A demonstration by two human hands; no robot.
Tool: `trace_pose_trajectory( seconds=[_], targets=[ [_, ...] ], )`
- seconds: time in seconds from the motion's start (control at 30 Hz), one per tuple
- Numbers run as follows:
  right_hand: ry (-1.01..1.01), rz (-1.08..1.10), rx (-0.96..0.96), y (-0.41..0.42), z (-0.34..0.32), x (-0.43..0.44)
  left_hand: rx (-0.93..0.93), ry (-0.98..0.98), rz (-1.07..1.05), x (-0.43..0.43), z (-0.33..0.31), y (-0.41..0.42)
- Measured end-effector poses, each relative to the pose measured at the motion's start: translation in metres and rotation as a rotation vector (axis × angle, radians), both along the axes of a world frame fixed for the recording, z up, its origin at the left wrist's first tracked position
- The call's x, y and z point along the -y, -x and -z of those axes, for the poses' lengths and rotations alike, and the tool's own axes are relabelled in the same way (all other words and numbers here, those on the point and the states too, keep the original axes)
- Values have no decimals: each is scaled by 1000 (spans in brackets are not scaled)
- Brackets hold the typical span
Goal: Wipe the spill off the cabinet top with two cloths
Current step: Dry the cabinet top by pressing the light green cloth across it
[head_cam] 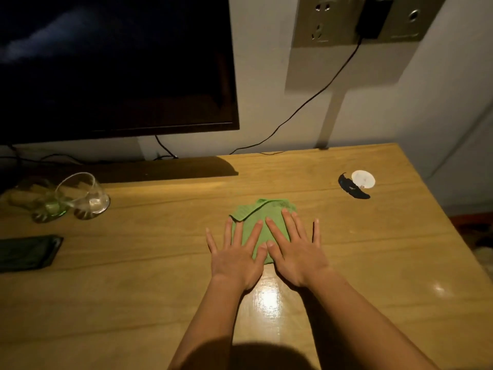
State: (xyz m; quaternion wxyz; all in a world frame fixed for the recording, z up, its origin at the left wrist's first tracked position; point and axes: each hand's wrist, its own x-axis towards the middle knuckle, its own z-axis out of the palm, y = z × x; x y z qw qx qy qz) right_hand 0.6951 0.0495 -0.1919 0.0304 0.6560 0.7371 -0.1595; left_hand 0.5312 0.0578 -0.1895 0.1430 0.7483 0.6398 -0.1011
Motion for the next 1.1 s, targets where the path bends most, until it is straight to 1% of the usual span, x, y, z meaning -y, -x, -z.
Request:
trace_pose_trajectory(
  seconds=[0.17,0.27,0.37,0.43,0.5,0.53,0.6,0.67,0.73,0.9,1.1],
  targets=[
    [36,3,-1,-6,-8,102,-11,38,20,101,-7,-6],
    [46,11,26,-8,-10,144,-19,51,23,143,-12,-11],
    [96,4,60,-12,-14,172,-19,79,32,169,-15,-17],
    [103,8,48,-13,-19,183,-21,84,43,178,-18,-19],
    [32,-4,82,-12,-25,187,-23,71,52,181,-18,-20],
    [40,10,73,-12,-30,187,-9,31,45,181,-18,-21],
    [52,37,72,-12,-31,180,18,-30,21,175,-19,-21],
    [45,-17,80,-15,-22,169,5,39,39,165,-17,-23],
    [57,7,46,-19,-12,151,7,93,21,147,-17,-28],
    [16,61,38,-27,-2,76,-1,72,1,69,-11,-41],
    [-24,72,51,-44,6,-39,16,29,-22,-44,-2,-58]
  ],
)
